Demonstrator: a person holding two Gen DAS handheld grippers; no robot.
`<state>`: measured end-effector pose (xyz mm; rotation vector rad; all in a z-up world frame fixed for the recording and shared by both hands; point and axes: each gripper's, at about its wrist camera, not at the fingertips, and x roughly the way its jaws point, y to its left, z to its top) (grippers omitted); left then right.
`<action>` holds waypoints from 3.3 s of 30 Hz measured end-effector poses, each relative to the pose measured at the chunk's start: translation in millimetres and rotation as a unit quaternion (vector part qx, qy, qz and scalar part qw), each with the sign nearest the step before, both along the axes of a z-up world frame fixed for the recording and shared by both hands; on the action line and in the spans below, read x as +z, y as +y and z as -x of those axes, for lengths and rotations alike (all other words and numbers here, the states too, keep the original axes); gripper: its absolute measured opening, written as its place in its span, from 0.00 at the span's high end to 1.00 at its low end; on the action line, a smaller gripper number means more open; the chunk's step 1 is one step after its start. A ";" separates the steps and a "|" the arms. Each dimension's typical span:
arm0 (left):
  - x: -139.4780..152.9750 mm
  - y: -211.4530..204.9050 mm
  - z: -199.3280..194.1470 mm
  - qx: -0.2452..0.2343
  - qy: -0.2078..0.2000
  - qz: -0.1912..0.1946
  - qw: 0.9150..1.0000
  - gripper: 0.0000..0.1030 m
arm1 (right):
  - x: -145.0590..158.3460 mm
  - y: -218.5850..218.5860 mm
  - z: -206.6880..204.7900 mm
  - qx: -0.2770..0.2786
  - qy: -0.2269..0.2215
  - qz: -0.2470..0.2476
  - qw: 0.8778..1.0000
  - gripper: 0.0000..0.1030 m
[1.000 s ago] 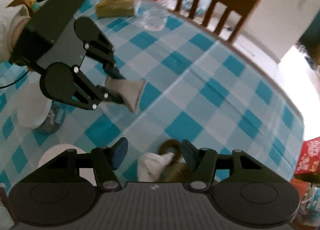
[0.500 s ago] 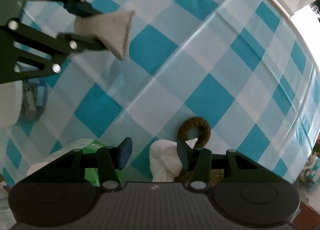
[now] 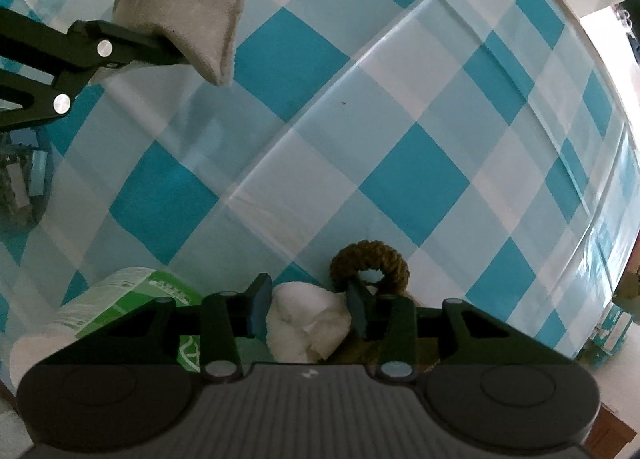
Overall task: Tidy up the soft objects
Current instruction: 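Grasp the grey fabric sachet with left tool while right tool grasps the white tissue, then carry sachet and tissue over the cardboard box and open both tools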
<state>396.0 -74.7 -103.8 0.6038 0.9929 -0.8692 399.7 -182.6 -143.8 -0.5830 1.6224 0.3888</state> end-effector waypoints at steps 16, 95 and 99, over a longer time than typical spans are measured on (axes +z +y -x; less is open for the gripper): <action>9.5 5.1 3.1 0.003 -0.008 -0.005 1.000 0.74 | 37.6 -13.6 -0.5 -0.019 -0.035 -0.045 0.998 0.99; 85.0 -199.2 144.0 -0.186 -0.094 0.035 0.977 0.19 | 146.1 -181.4 205.9 -0.295 -0.202 -0.129 0.925 0.16; 86.4 -203.9 141.2 -0.173 -0.093 0.033 0.980 0.19 | 144.9 -188.8 222.3 -0.306 -0.243 -0.133 0.911 0.16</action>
